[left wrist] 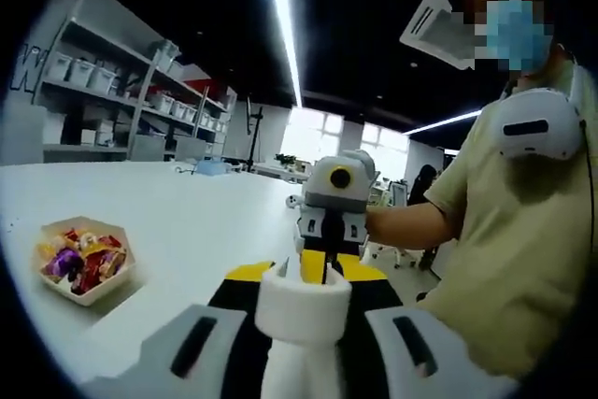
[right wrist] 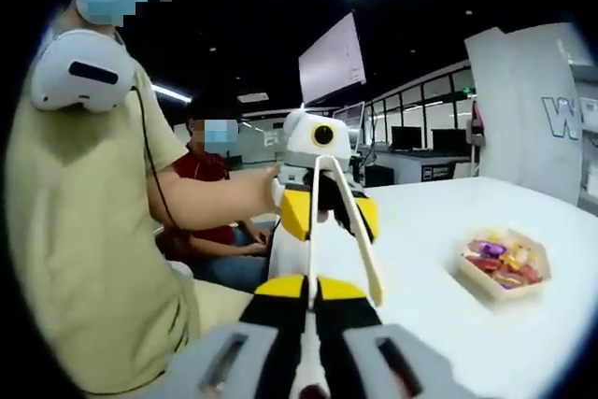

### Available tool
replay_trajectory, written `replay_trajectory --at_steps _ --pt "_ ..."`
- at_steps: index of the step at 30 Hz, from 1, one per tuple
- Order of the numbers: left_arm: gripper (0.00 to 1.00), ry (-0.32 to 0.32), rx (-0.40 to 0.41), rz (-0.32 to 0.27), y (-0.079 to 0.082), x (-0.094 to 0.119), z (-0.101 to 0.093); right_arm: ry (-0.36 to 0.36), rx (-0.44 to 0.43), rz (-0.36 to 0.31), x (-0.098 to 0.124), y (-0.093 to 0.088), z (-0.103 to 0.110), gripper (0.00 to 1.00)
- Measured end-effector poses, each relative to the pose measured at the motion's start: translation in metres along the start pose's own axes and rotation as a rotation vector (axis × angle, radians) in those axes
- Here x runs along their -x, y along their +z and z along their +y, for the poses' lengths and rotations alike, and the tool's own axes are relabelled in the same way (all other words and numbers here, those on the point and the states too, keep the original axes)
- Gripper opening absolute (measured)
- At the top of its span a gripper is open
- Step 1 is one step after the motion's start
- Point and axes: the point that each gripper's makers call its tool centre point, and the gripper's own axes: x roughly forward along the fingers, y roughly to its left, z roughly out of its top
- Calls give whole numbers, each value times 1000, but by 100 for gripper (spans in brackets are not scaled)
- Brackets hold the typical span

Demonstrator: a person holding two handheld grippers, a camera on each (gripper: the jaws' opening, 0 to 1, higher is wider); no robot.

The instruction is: Place the target food into the container with the food tongs after gripping and lifting it, then release it inside without dropping or visibly crushing the food.

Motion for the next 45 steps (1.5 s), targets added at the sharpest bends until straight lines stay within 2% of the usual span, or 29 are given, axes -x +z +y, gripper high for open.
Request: replay_trajectory --at_steps 8,17,22,34,45 --pt "24 7 -3 -3 -1 1 2 -4 16 8 -4 1 0 0" --pt "30 64 -45 36 -6 5 10 -28 33 37 -4 -3 -4 0" --pt "32 112 -65 58 -7 11 18 -48 40 48 -1 -4 -8 0" --pt "34 221 -120 119 -11 29 34 -89 72 134 3 -14 -21 0" --pt "33 288 -168 159 -8 45 41 -110 90 186 7 -20 -27 0"
